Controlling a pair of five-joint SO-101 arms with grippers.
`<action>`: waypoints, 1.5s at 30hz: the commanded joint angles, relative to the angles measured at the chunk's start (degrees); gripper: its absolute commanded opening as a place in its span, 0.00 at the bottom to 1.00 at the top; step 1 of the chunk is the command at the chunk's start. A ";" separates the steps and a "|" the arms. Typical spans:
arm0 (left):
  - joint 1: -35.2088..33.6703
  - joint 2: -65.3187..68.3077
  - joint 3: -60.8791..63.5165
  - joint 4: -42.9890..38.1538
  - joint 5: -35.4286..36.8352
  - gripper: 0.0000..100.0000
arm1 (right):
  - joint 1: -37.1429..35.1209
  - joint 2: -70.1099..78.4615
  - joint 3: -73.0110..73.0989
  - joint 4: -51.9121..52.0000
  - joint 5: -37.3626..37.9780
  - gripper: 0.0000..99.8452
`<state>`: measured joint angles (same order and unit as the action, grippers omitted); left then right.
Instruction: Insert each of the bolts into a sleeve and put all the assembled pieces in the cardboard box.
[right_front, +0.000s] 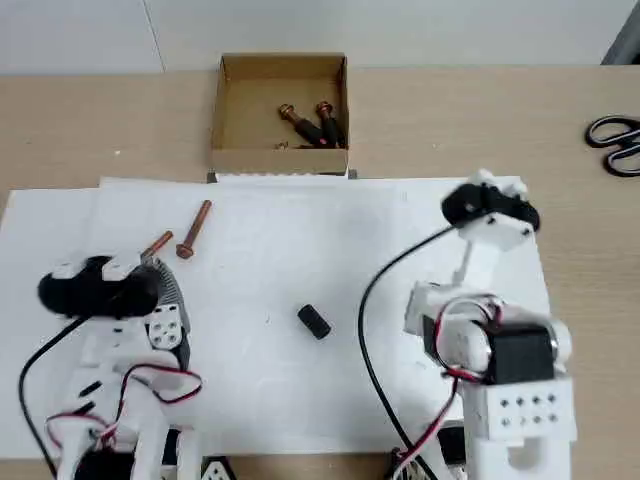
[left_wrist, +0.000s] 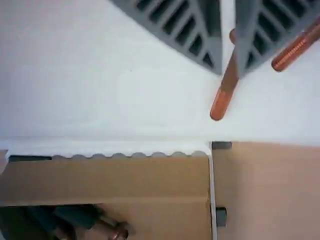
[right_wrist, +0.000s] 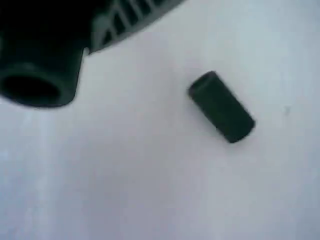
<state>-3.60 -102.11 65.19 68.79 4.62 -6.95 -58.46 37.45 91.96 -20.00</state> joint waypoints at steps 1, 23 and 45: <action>-0.18 7.03 -6.81 0.53 0.18 0.01 | 3.91 -4.88 1.49 -1.36 1.14 0.00; -7.12 82.02 -50.86 13.45 27.69 0.01 | 24.04 -22.02 14.59 -4.70 1.05 0.00; -13.27 109.45 -65.54 14.24 61.10 0.02 | 24.31 -22.90 14.51 -4.70 0.88 0.00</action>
<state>-17.23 6.64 2.77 83.74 63.69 16.97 -81.05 52.40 88.79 -19.47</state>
